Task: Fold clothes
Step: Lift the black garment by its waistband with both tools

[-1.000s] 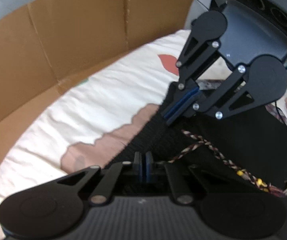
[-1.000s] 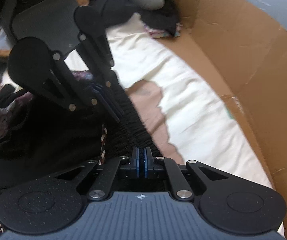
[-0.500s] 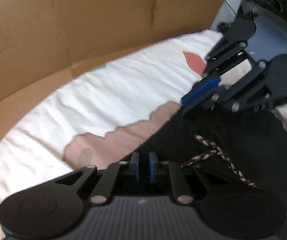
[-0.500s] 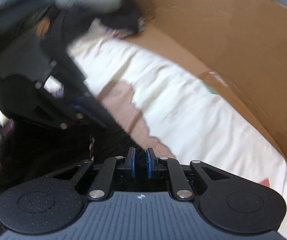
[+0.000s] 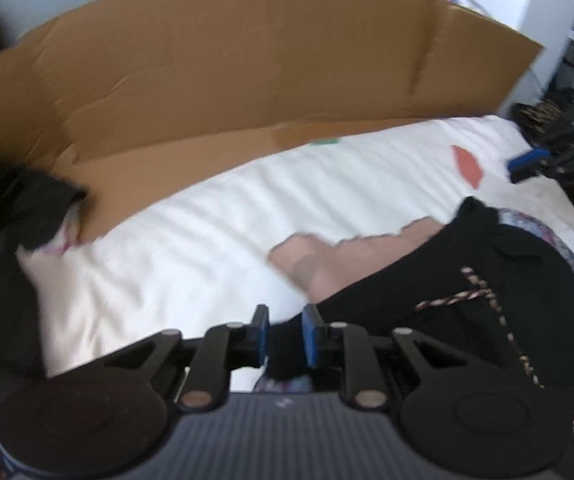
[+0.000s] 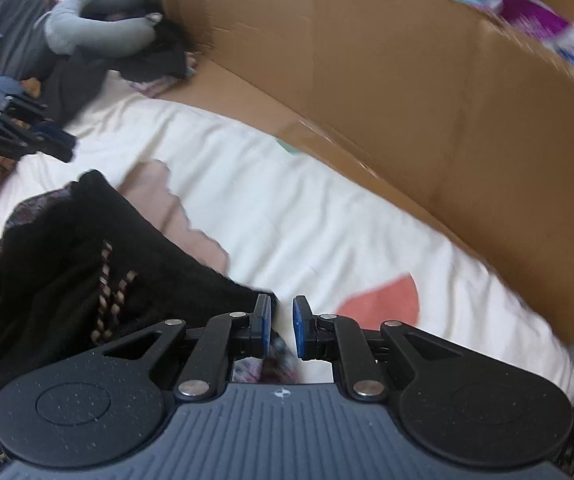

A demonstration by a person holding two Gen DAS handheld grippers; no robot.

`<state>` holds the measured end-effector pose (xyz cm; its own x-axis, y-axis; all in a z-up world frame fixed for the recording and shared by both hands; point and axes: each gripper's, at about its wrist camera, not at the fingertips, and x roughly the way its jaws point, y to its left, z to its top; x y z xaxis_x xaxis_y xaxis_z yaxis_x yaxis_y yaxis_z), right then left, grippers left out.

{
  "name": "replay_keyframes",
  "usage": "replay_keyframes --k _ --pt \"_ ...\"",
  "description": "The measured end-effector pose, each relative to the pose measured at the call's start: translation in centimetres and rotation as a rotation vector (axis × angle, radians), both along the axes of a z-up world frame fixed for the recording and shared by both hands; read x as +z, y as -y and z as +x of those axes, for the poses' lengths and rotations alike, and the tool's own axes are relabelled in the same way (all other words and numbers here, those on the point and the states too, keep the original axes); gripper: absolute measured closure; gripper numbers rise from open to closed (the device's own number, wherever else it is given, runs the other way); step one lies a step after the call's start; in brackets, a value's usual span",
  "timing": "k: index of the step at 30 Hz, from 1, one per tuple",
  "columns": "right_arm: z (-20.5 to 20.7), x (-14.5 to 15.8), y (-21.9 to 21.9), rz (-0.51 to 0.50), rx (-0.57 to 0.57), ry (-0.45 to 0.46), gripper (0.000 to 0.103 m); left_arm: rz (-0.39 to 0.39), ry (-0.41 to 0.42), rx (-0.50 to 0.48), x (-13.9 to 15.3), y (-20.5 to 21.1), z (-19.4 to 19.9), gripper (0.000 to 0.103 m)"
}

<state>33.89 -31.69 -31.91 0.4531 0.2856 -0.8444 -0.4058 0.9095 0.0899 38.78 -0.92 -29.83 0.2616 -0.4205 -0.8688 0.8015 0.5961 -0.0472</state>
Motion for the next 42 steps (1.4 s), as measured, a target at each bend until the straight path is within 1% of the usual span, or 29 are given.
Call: replay_keyframes --k 2,3,4,5,6,8,11,14,17,21,24,26,27,29,31,33,34,35,36,38,39,40,42 --pt "0.1 -1.1 0.7 0.037 -0.050 -0.017 0.091 -0.004 -0.015 0.032 -0.7 -0.6 0.3 0.083" --pt "0.1 -1.5 0.9 0.051 -0.068 -0.022 0.089 -0.002 -0.023 0.042 -0.9 -0.8 0.4 0.082" --pt "0.1 -1.8 0.9 0.053 -0.071 -0.022 0.072 0.003 -0.025 0.046 -1.0 -1.1 0.4 0.082" --pt "0.1 -2.1 0.9 0.054 -0.074 -0.021 0.066 0.012 -0.023 0.043 -1.2 -1.2 0.3 0.081" --pt "0.0 -2.4 0.9 0.055 -0.077 -0.021 0.062 0.020 -0.019 0.041 -1.5 -1.2 0.2 0.080" --pt "0.0 -3.1 0.8 0.058 -0.083 -0.019 0.062 0.033 -0.018 0.044 -2.1 -1.3 0.0 0.078" --pt "0.0 -3.9 0.9 0.058 -0.090 -0.020 0.062 0.033 -0.046 0.071 -3.0 -1.7 0.1 0.077" --pt "-0.2 -4.4 1.1 0.047 -0.093 -0.017 0.062 0.042 -0.050 0.084 -3.9 -2.0 -0.1 0.071" --pt "-0.5 -4.9 1.2 0.036 -0.091 -0.024 0.062 0.050 -0.070 0.100 -4.7 -2.4 -0.2 0.071" --pt "-0.7 -5.5 1.3 0.025 -0.086 -0.036 0.063 0.092 -0.110 0.115 -6.2 -2.8 -0.4 0.073" --pt "-0.8 -5.9 0.7 0.025 -0.069 -0.040 0.064 0.073 -0.120 0.137 -6.3 -3.2 -0.5 0.074" --pt "-1.0 -6.2 0.1 0.015 -0.044 -0.044 0.069 0.053 -0.143 0.160 -6.3 -3.5 -0.3 0.073" --pt "-1.1 -6.4 -0.3 0.006 -0.028 -0.046 0.070 0.045 -0.149 0.161 -6.3 -3.6 -0.3 0.073" --pt "-1.4 -6.7 -1.0 -0.016 0.005 -0.046 0.070 0.036 -0.154 0.157 -6.2 -3.7 -0.3 0.073" --pt "-1.8 -7.0 -1.8 -0.053 0.036 -0.028 0.070 0.037 -0.146 0.147 -6.2 -3.7 -0.5 0.073" --pt "-2.0 -7.2 -2.1 -0.067 0.047 -0.017 0.070 0.040 -0.140 0.135 -6.2 -3.5 -0.6 0.076" --pt "-2.0 -7.3 -2.1 -0.070 0.050 -0.015 0.070 0.040 -0.139 0.129 -6.2 -3.5 -0.7 0.082" --pt "-2.1 -7.3 -2.2 -0.074 0.054 -0.012 0.070 0.037 -0.147 0.127 -6.2 -3.5 -0.6 0.095" --pt "-2.1 -7.3 -2.2 -0.078 0.058 -0.010 0.071 0.032 -0.162 0.127 -6.2 -3.5 -0.4 0.098" --pt "-2.3 -7.2 -2.5 -0.083 0.070 -0.014 0.078 0.035 -0.162 0.117 -6.0 -3.5 -0.3 0.099" --pt "-2.4 -7.2 -2.7 -0.088 0.081 -0.016 0.085 0.045 -0.146 0.106 -5.8 -3.5 -0.3 0.099" --pt "-2.6 -7.3 -3.0 -0.101 0.098 -0.012 0.087 0.057 -0.126 0.095 -5.6 -3.4 -0.4 0.099" --pt "-2.9 -7.4 -3.6 -0.133 0.125 0.004 0.087 0.060 -0.111 0.101 -5.2 -3.8 -0.2 0.100"
